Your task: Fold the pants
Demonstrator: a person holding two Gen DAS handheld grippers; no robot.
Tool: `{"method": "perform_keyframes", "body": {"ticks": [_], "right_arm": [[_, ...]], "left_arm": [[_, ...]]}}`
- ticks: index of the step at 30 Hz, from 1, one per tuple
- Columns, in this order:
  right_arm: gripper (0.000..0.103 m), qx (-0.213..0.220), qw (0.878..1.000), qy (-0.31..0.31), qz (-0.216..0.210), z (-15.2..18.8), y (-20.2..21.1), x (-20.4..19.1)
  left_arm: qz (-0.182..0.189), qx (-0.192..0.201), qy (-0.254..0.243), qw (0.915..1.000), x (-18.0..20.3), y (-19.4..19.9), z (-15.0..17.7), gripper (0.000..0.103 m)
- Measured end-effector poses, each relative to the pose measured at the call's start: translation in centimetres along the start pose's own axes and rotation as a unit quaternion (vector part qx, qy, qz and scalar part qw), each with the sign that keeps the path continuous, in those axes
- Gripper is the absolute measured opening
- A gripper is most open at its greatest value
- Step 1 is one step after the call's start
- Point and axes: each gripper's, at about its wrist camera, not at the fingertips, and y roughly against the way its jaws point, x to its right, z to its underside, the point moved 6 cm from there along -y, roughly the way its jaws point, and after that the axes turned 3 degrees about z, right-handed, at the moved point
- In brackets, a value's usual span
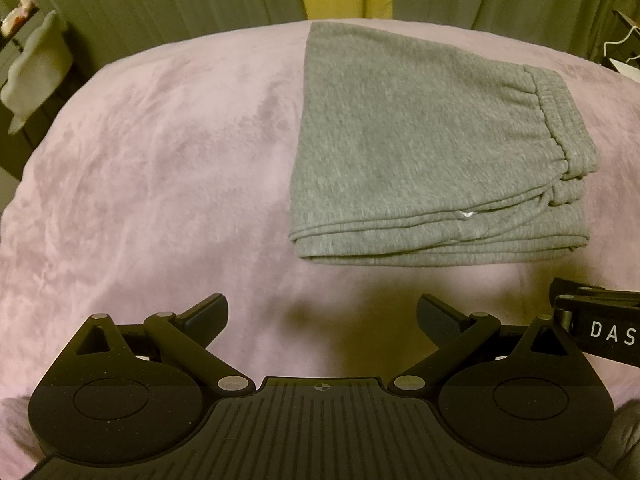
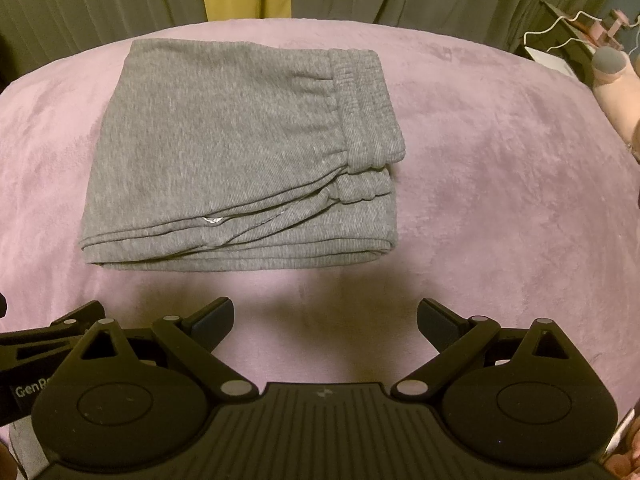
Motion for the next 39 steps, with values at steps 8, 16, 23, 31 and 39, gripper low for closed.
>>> {"method": "perform_keyframes", "body": {"ticks": [8,16,23,31,39], "right_arm": [[0.098,-0.002,1.0,0.0,0.001,0.01,-0.11,0.01],[0.098,-0.003,1.0,0.0,0.001,-0.03,-0.23,0.04],[0.098,-0.003,1.0,-0.001,0.0,-0.06,-0.29,0.13],[0.098,-0.005,1.0,0.0,0.0,0.01,-0.33,0.16],[0.098,-0.006,1.0,0.0,0.001,0.07,-0.38,0.2]], "left_arm": [[0.001,-0.001,0.002,1.0,0.02,-0.15,-0.02,0.103],[0.0,-0.002,0.001,1.0,0.12,-0.18,-0.03,0.103],[0.001,-0.002,0.003,1.0,0.11,-0.17,-0.03,0.103],[-0.001,-0.003,0.002,1.0,0.23,-0.17,0.04,0.103],[0.001,-0.003,0.003,1.0,0.28,-0.2,0.11,0.103]]}}
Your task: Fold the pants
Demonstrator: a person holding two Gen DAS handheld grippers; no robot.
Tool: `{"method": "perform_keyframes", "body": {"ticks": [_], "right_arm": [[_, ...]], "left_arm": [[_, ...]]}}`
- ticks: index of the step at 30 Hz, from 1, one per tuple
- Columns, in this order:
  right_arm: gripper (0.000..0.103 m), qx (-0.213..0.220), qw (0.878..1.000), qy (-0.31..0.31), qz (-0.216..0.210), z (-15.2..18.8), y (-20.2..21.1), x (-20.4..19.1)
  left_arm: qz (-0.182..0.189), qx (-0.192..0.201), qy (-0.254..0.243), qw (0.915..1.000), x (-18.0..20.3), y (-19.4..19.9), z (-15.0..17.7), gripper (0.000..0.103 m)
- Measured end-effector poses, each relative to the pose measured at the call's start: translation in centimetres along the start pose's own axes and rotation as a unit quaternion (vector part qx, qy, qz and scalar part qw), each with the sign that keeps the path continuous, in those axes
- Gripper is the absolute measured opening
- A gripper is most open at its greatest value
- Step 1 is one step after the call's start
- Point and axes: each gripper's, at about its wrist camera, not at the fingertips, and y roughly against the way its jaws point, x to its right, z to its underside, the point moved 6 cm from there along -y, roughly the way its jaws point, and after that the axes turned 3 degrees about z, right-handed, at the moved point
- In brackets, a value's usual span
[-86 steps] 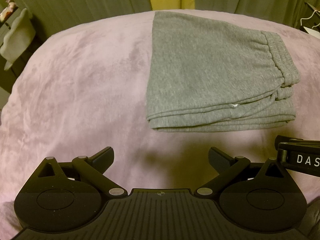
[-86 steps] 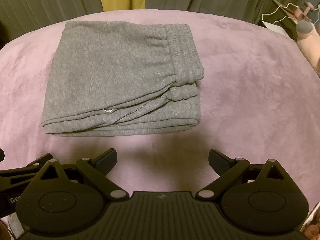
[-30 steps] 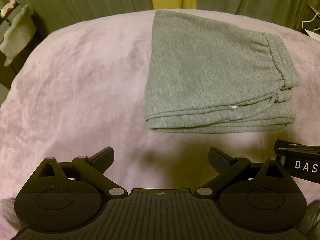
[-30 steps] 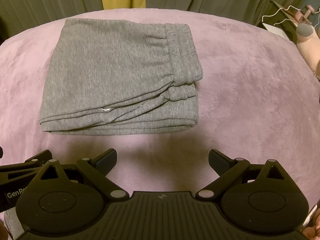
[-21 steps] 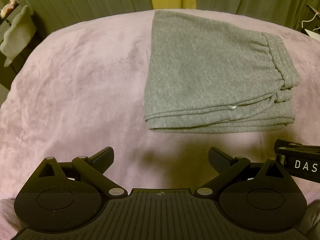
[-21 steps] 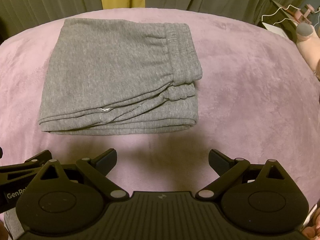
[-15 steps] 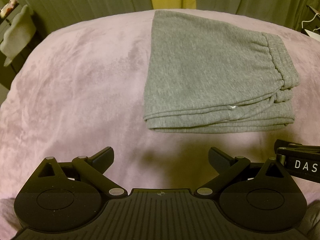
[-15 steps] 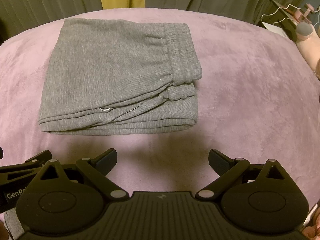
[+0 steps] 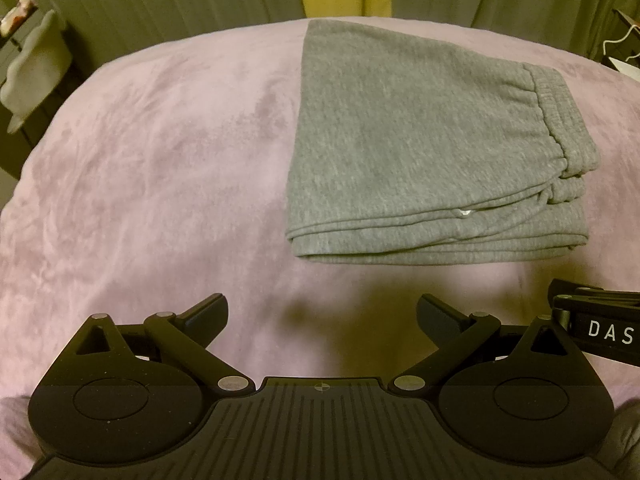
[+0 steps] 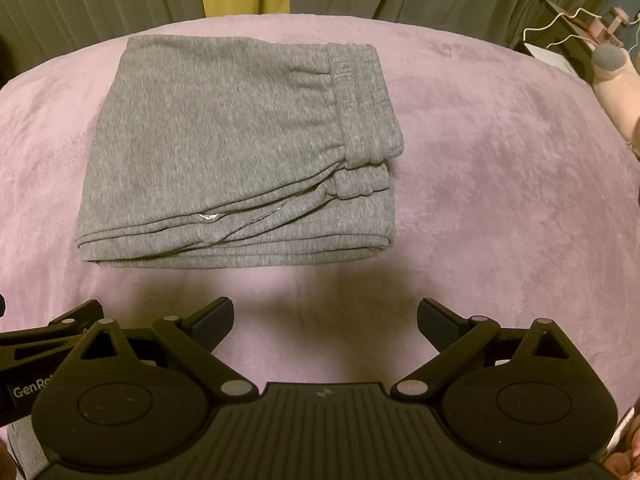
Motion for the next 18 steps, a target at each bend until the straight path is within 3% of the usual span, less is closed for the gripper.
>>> {"method": "perform_keyframes", "body": {"ticks": [18], "right_arm": [[0.098,-0.002,1.0,-0.003,0.003,0.08,-0.14,0.19]], "left_arm": [[0.005,0.007,-0.002,1.0,0.28,0.27,-0.03,0.103]]}}
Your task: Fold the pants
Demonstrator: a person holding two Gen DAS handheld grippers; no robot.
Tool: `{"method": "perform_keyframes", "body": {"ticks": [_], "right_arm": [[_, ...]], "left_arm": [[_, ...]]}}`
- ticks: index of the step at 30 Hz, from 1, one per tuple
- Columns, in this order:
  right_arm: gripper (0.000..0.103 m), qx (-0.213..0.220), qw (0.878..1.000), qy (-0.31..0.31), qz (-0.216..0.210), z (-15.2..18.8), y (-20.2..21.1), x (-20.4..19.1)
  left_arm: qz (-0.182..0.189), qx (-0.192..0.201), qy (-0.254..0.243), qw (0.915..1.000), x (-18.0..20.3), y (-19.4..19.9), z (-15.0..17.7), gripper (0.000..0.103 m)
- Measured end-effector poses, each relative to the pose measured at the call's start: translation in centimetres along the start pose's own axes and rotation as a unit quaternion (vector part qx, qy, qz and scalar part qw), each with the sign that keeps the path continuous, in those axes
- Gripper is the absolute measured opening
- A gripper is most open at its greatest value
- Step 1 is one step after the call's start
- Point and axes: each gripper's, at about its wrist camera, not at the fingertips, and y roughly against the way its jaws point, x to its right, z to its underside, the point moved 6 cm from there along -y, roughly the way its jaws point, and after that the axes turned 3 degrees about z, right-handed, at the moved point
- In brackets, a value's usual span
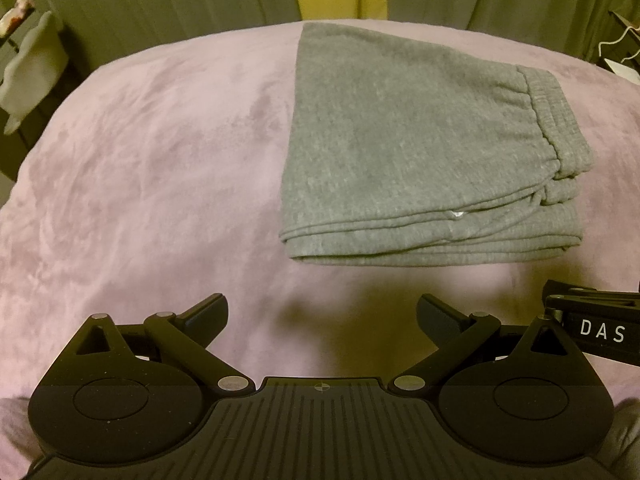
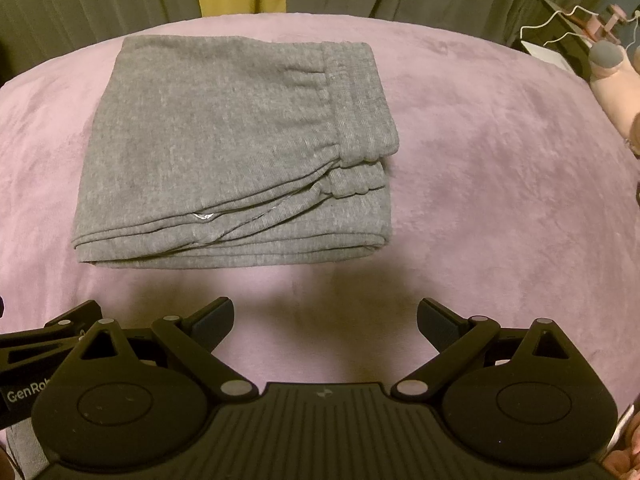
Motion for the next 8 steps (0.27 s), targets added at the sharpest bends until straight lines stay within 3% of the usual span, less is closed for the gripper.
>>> {"method": "perform_keyframes", "body": {"ticks": [8], "right_arm": [[0.098,0.002,1.0,-0.004,-0.002,0.05,0.09,0.27]], "left_arm": [[-0.004,0.013,-0.007,0.9999,0.29,0.51,0.2,0.103]]}}
